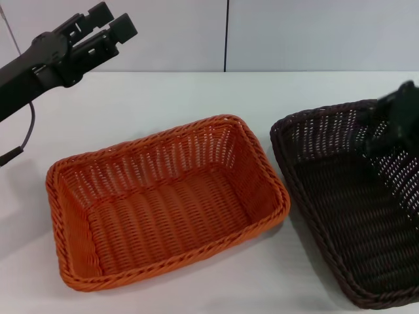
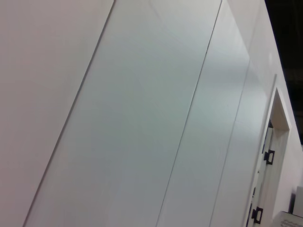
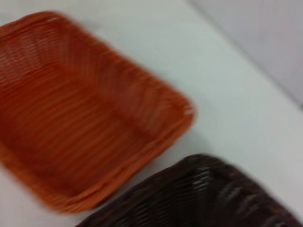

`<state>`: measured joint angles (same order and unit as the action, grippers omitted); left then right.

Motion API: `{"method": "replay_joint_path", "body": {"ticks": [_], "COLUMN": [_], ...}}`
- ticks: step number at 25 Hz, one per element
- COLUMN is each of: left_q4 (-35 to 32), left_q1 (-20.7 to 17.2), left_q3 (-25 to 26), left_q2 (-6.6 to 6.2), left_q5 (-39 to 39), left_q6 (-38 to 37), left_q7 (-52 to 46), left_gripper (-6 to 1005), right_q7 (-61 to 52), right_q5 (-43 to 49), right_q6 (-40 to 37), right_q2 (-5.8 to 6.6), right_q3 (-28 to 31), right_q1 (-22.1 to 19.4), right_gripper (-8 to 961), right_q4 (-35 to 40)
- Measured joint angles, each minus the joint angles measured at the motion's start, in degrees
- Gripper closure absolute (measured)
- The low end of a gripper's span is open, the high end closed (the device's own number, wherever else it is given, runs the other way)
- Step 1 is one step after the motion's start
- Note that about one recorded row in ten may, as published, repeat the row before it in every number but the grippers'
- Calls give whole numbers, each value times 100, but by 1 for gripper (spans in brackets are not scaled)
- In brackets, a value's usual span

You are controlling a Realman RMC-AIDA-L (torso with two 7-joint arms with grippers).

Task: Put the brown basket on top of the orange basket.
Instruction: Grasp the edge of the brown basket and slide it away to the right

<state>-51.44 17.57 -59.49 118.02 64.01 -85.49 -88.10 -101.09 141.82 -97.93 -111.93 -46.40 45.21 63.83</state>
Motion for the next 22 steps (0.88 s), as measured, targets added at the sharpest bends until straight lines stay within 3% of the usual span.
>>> {"method": "replay_joint_path", "body": {"ticks": [1, 13, 22], "left_q4": [-6, -3, -1], "left_q1": [-40, -55, -4], "left_q3": [10, 79, 117], "left_q2": [-1, -15, -16], "left_q5": [0, -3, -3], "left_q6": [-1, 0, 47], "left_q7": [-20, -33, -32], "left_gripper": [170, 170, 169], "right_q7": [4, -21, -58], "right_q5": [133, 622, 1079], "right_q6": [-374, -1650, -2066], "right_q2": [2, -25, -244], "right_q3": [-31, -109, -318], "right_q1": [-21, -278, -382], "right_gripper": [384, 384, 384], "right_q4": [158, 580, 859]}}
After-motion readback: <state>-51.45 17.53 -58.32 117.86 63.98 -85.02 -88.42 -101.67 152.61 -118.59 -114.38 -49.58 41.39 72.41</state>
